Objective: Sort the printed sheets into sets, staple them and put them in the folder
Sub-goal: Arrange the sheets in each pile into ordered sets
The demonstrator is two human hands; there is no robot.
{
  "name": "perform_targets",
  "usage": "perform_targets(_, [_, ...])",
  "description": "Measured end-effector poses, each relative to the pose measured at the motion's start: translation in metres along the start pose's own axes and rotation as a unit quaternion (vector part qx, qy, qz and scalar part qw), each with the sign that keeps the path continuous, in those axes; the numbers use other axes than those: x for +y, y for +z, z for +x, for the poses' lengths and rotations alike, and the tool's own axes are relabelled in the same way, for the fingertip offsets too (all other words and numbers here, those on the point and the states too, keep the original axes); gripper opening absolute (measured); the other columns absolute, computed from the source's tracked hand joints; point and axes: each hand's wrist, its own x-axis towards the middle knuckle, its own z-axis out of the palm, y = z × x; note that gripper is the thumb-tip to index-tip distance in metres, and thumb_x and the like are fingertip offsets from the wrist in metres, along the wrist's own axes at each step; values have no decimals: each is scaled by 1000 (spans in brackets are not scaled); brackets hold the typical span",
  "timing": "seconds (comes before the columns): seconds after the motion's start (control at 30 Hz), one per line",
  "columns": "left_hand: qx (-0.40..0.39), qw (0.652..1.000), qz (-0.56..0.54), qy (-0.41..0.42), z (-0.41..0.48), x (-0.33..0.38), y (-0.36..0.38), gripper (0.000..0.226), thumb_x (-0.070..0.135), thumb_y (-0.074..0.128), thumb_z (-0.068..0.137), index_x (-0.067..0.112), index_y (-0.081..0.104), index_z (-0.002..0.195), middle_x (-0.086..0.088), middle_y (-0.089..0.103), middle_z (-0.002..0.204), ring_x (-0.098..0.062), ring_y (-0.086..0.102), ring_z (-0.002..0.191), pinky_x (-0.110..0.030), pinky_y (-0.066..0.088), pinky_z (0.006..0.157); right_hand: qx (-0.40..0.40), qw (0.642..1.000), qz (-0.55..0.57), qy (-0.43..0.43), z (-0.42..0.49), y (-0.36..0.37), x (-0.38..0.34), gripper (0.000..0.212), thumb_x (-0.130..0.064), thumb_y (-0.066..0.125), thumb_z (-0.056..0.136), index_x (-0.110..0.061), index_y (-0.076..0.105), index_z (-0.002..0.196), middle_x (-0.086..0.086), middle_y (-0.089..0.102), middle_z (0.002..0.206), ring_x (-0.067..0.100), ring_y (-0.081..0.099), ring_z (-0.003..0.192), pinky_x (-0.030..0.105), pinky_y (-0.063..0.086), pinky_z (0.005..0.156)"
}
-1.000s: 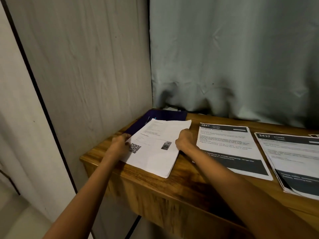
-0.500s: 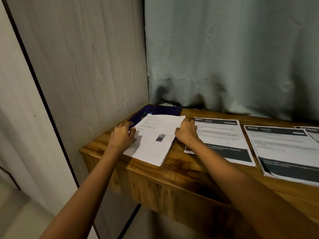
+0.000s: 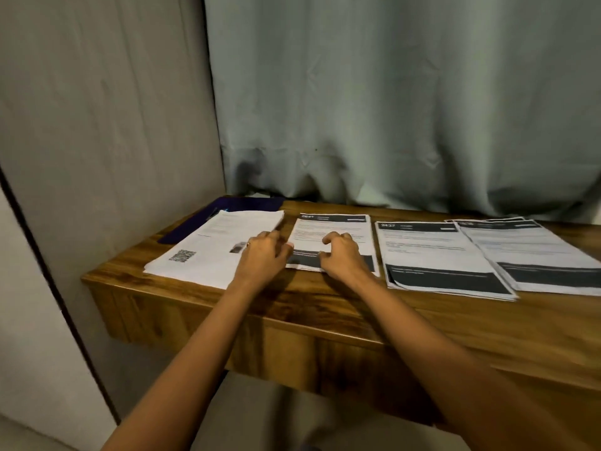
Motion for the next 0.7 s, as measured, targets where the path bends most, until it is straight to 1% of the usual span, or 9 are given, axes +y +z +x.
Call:
perform_targets(0.1, [-11, 999, -11, 30, -8, 30, 23, 34, 37, 51, 96, 16, 59, 121, -10, 56, 130, -26, 54, 115, -42, 47, 97, 17, 1000, -3, -5, -17, -16, 26, 35, -16, 57, 92, -12, 56, 126, 12, 49, 132, 29, 48, 122, 35, 40, 103])
perform_targets(0.2, [-14, 998, -20, 59, -14, 59, 46, 30, 36, 52, 95, 16, 61, 116, -9, 60, 123, -25, 54, 111, -39, 47, 93, 38, 999, 8, -5, -33, -29, 50, 29, -14, 59, 91, -11, 59, 120, 11, 55, 125, 26, 54, 114, 35, 45, 99])
perform_targets(0.33, [-31, 996, -45, 76, -24, 94, 75, 27, 36, 52, 95, 17, 60, 113, -6, 62, 117, -22, 54, 109, -40, 49, 91, 77, 997, 21, -4, -53, -46, 78, 27, -10, 57, 92, -10, 61, 118, 9, 57, 121, 22, 55, 111, 26, 42, 94])
perform_targets(0.43, [-42, 992, -59, 101, -29, 118, 92, 27, 35, 51, 95, 17, 60, 113, -5, 62, 114, -22, 56, 107, -41, 49, 91, 133, 990, 41, -8, -64, -64, 99, 23, -4, 55, 90, -9, 65, 110, 8, 62, 113, 18, 59, 101, 22, 44, 91])
perform_targets(0.53, [-44, 988, -66, 130, -35, 144, 106, 27, 35, 50, 96, 17, 60, 114, -8, 63, 115, -24, 57, 106, -41, 48, 90, 182, 982, 43, -2, -75, -85, 124, 22, 0, 55, 89, -11, 67, 103, 5, 64, 107, 12, 59, 91, 15, 42, 82])
perform_targets(0.57, [-43, 987, -70, 141, -37, 152, 110, 26, 35, 50, 96, 18, 60, 113, -8, 63, 115, -24, 58, 105, -40, 49, 88, 194, 980, 37, 0, -78, -92, 132, 21, 0, 55, 88, -11, 67, 101, 4, 65, 105, 11, 59, 90, 16, 42, 81])
perform_targets(0.63, [-44, 983, -75, 163, -41, 169, 119, 24, 35, 50, 96, 19, 60, 111, -6, 64, 114, -23, 59, 102, -39, 50, 87, 216, 976, 26, 10, -84, -107, 151, 20, 0, 55, 88, -12, 67, 98, 4, 66, 102, 12, 60, 89, 24, 48, 84])
perform_targets(0.7, [-48, 979, -72, 183, -43, 184, 128, 24, 35, 50, 96, 19, 60, 111, -5, 64, 114, -21, 57, 105, -39, 50, 88, 228, 973, 15, 33, -89, -120, 169, 19, 0, 55, 88, -11, 68, 99, 6, 67, 102, 15, 61, 91, 30, 51, 86])
